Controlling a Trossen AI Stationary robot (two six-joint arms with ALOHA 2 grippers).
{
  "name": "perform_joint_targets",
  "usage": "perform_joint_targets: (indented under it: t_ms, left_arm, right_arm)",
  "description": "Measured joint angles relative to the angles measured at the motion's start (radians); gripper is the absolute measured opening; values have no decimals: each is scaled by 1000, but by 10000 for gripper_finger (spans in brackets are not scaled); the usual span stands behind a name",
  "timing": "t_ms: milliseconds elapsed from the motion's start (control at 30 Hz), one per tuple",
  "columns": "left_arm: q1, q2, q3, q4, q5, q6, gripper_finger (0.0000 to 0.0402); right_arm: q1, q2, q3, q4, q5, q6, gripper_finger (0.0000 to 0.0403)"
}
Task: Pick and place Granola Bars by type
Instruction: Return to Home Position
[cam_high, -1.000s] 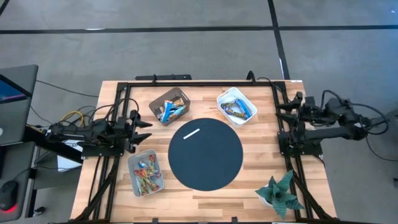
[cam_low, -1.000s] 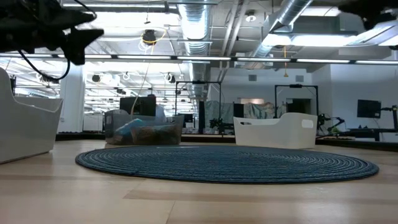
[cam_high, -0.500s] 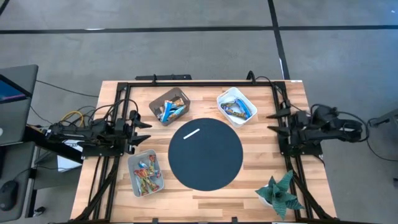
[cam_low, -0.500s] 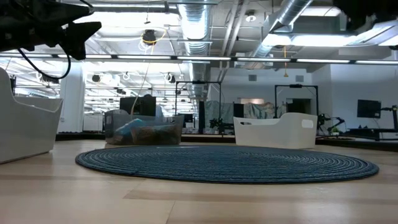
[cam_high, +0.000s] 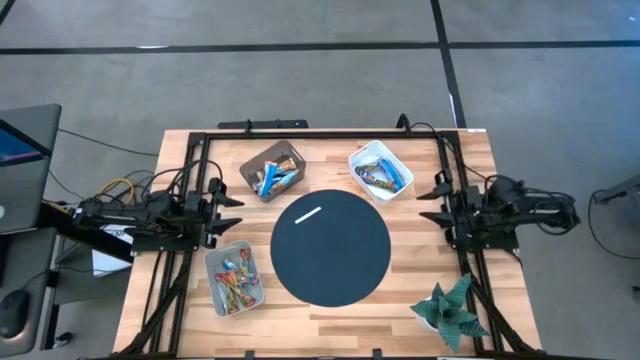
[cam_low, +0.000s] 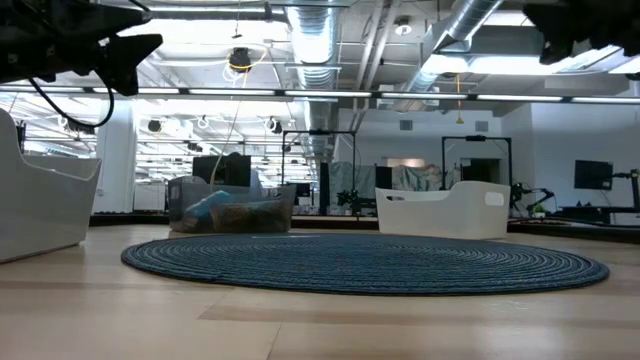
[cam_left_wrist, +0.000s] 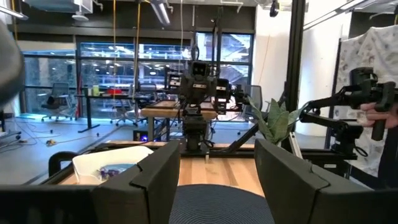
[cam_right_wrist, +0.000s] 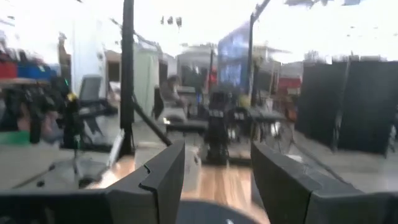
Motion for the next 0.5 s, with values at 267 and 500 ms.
perform_joint_targets:
  t_ms: [267, 500]
  left_arm:
    - [0, 0, 0, 1, 5, -5, 199]
    - [0, 0, 0, 0, 9, -11, 199]
  right_arm:
    - [0, -2, -135, 236, -11, 14, 177]
    - [0, 0, -220, 313, -10, 46, 177]
